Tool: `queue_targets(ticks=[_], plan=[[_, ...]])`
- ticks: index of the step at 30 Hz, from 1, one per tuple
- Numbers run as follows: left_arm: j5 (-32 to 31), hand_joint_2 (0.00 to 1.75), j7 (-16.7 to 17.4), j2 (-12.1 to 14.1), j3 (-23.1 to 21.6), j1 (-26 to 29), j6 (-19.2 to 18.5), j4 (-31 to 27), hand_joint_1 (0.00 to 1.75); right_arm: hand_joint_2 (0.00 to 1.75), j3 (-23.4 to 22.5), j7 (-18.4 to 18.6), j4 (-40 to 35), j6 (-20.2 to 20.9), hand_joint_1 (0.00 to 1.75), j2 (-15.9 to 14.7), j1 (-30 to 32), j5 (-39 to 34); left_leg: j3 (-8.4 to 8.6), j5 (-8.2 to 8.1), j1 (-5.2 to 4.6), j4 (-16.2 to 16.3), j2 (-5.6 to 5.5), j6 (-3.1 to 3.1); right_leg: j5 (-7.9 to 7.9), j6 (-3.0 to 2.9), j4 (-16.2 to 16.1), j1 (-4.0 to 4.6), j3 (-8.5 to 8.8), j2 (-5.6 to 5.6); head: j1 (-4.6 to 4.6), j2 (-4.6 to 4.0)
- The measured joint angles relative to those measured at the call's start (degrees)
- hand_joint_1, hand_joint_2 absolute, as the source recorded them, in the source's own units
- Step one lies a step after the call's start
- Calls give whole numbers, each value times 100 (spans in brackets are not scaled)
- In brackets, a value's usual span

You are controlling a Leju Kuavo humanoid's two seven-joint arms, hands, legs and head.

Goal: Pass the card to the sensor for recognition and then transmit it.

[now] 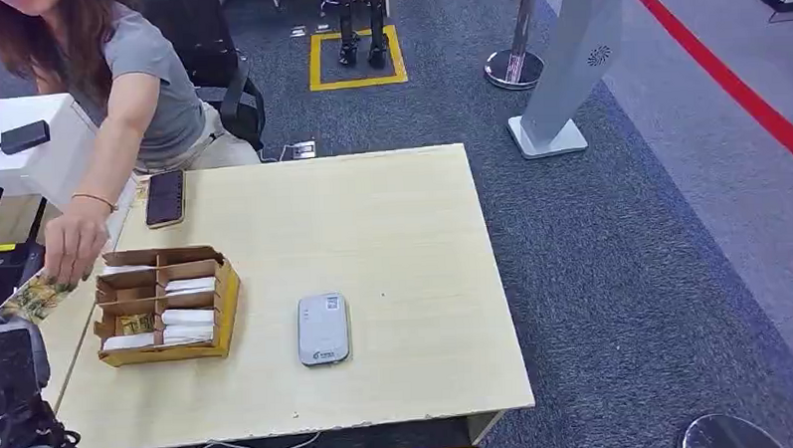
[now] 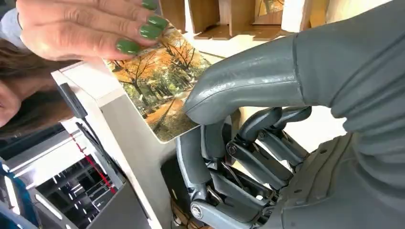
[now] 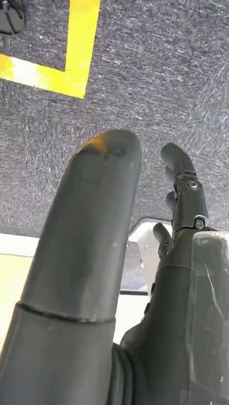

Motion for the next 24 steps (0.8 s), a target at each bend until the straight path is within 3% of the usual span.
queue_targets(ticks=[12,13,14,15,24], plan=[[-4,175,0,-31,33,-11,2,17,175,0,0,0,0,-2,0,0,0,0,0,-1,-1,0,2,0,0,0,0,0,0,1,0,0],[-11,175,-2,-33,33,-11,4,17,157,0,0,0,0,-2,0,0,0,0,0,-1,-1,0,2,0,0,0,0,0,0,1,0,0],[-13,175,-2,-35,33,-12,7,17,24,0,0,0,0,-2,0,0,0,0,0,-1,0,0,2,0,0,0,0,0,0,1,0,0],[-20,175,-2,-35,33,-11,7,17,0,0,0,0,0,-2,0,0,0,0,0,-1,0,0,2,0,0,0,0,0,0,1,0,0],[-88,175,-6,-39,39,-9,128,15,0,0,0,0,0,2,0,0,0,-18,0,0,0,0,1,0,1,0,0,0,0,0,0,0]])
